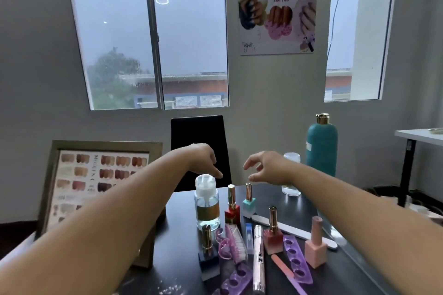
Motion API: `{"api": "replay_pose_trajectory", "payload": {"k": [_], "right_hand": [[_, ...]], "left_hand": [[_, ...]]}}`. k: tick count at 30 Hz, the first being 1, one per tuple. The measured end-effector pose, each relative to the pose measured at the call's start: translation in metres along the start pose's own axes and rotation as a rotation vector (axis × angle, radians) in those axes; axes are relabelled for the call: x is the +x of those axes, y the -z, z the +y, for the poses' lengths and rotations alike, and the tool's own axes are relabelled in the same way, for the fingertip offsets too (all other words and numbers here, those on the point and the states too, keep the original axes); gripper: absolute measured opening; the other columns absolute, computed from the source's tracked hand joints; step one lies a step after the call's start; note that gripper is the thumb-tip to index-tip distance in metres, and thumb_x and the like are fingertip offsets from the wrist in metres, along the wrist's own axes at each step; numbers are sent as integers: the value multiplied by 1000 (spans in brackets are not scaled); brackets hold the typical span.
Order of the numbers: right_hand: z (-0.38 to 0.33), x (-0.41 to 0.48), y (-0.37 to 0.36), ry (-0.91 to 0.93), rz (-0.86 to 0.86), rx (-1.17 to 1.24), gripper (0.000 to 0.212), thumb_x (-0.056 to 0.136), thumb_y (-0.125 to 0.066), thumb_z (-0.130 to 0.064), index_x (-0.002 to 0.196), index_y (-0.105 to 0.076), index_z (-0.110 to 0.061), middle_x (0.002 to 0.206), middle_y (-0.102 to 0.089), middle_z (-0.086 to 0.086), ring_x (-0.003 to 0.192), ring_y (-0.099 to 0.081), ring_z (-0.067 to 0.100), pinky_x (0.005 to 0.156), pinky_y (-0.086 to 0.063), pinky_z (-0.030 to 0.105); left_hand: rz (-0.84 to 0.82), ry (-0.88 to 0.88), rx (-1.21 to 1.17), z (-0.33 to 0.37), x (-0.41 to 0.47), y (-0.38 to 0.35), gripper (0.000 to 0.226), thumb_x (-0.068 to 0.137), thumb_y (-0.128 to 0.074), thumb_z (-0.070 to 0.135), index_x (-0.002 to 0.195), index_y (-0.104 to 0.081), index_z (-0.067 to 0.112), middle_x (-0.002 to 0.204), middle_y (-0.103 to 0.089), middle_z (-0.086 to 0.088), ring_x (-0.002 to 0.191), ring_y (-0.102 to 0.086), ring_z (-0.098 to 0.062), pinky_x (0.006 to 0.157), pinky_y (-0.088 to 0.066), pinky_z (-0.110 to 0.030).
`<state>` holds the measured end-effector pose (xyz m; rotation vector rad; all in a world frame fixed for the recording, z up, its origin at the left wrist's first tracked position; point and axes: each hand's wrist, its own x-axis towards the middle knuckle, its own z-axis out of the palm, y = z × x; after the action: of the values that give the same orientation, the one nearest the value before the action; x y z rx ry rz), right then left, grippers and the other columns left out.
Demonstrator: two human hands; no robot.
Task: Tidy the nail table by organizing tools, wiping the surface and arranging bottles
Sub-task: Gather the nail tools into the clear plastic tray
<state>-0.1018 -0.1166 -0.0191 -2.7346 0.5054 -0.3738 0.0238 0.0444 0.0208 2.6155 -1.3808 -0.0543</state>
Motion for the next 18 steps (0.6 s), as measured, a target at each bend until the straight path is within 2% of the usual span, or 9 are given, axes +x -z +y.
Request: {"api": "replay_pose_trajectory", "payload": {"k": [3,7,9,11,18], "right_hand": [[0,6,-17,-21,-64,-64,32,85,-69,-25,117,-65,-26,123,-59,0,106,-58,15,89,-44,22],[2,13,-27,-8,-89,-98,19,84,-71,-17,103,-73,-19,105,-66,1,84,-57,11,77,-44,19],[2,15,-28,-8,-86,-117,13,82,-71,-12,95,-75,-15,95,-68,3,78,-57,11,70,-46,19],[4,17,-26,7,-83,-147,11,82,-72,-10,92,-75,-12,94,-71,6,75,-57,11,67,-46,19],[38,8,27,-50,32,-153,13,80,-73,-10,93,-75,-13,90,-72,3,80,-63,13,78,-52,24]], "left_hand": [[-41,-12,25,-7,-9,-13,56,79,-71,37,127,-56,12,125,-59,-4,109,-56,-20,85,-46,-26],[14,-32,21,-13,-9,-27,52,77,-75,25,124,-57,13,123,-57,-7,103,-56,-21,73,-45,-23],[41,-38,11,-15,-7,-29,49,76,-76,23,121,-59,12,120,-58,-8,100,-57,-22,73,-48,-23],[44,-38,16,-14,-3,-27,48,77,-75,24,120,-60,10,119,-59,-8,99,-58,-22,76,-49,-24],[188,-107,24,24,38,4,49,76,-74,30,119,-62,11,123,-59,-8,113,-52,-23,88,-44,-29]]}}
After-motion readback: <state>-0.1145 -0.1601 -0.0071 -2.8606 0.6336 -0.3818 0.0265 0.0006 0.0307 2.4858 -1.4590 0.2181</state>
